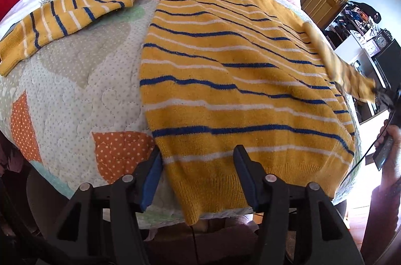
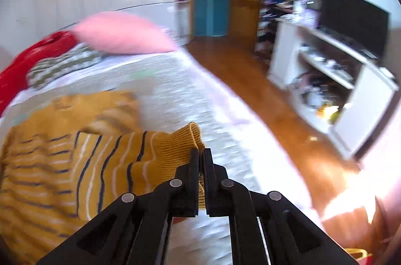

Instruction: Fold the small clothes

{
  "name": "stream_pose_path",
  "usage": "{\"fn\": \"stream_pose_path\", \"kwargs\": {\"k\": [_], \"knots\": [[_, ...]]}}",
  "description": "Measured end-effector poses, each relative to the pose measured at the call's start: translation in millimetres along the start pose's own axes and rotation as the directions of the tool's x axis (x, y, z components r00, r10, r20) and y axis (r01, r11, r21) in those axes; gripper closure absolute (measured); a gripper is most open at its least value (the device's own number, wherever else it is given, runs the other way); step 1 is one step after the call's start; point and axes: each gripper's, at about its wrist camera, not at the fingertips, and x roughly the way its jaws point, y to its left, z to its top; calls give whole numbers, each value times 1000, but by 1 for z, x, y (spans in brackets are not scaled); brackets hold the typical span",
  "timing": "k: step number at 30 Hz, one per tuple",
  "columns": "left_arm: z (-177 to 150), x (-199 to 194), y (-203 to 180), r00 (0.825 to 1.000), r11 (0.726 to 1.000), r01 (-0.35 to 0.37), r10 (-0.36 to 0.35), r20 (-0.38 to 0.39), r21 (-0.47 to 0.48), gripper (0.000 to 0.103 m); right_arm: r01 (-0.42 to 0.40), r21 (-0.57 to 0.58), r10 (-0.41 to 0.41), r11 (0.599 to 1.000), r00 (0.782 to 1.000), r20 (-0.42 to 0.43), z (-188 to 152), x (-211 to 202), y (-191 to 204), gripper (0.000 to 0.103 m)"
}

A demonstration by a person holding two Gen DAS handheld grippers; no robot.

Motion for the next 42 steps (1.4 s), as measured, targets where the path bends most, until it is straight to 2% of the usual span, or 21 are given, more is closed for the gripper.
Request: {"fn": "stream_pose_path", "kwargs": {"k": [1,3,5,7,8,10,11,12,14,15,18,19,20,21,27,30,32,34,37,38,42], "knots": [[0,0,0,1000,1000,3,-3,0,-2,44,112,38,-112,993,994,-11,2,8,-19,97],[0,1,-1,1000,1000,7,-7,-1,-1,39,141,130,-135,981,989,-57,-3,13,-52,97],[0,1,-2,1000,1000,25,-25,-1,-3,33,31,171,-14,985,995,-97,-18,7,-65,85],[0,3,-3,999,999,42,-42,1,-5,31,-177,179,204,968,968,-146,-39,-4,-62,66],[0,4,-4,999,999,42,-42,1,-3,31,-299,187,330,936,929,-167,-52,-13,-54,62],[0,5,-7,1000,1000,25,-25,3,10,43,-509,190,542,840,809,-227,-81,-30,-35,62],[-1,4,-8,1000,1000,-3,3,8,17,71,-581,179,608,794,751,-258,-93,-40,-22,62],[0,3,-7,1000,999,-24,24,9,24,86,-631,164,649,758,705,-286,-105,-49,-10,62],[2,0,-2,1000,1000,10,-10,4,3,91,-679,125,673,723,652,-349,-128,-64,16,58],[3,-3,0,1000,1000,13,-13,6,1,91,-686,96,664,722,646,-377,-137,-70,29,57],[0,-13,2,1000,1000,-8,7,26,18,92,-679,-4,623,734,676,-394,-154,-87,57,55],[-1,-16,3,999,1000,-15,15,31,18,92,-679,-31,615,733,683,-395,-156,-91,64,63],[-2,-19,5,999,1000,-20,19,34,14,92,-687,-43,616,726,676,-405,-158,-94,70,88],[-3,-23,6,999,1000,-23,23,37,11,92,-694,-47,616,719,667,-420,-159,-96,74,91],[-18,-28,14,996,996,-88,88,21,3,91,-684,-21,603,729,656,-454,-166,-92,57,92],[-22,-33,18,997,998,-67,67,29,-3,88,-691,44,624,722,622,-473,-172,-87,38,92],[-22,-44,17,997,999,-51,50,61,7,88,-670,104,646,735,644,-410,-158,-79,17,91],[-24,-59,16,990,996,-87,84,113,25,83,-621,190,646,760,690,-326,-135,-65,-12,80],[-22,-80,16,971,989,-150,145,190,12,66,-529,317,600,787,776,-194,-102,-32,-53,29],[-21,-85,18,967,988,-153,150,205,1,63,-500,367,584,785,795,-165,-94,-17,-64,29],[-9,-95,23,962,988,-149,151,228,-25,56,-427,570,595,702,791,-142,-74,46,-87,29]]}}
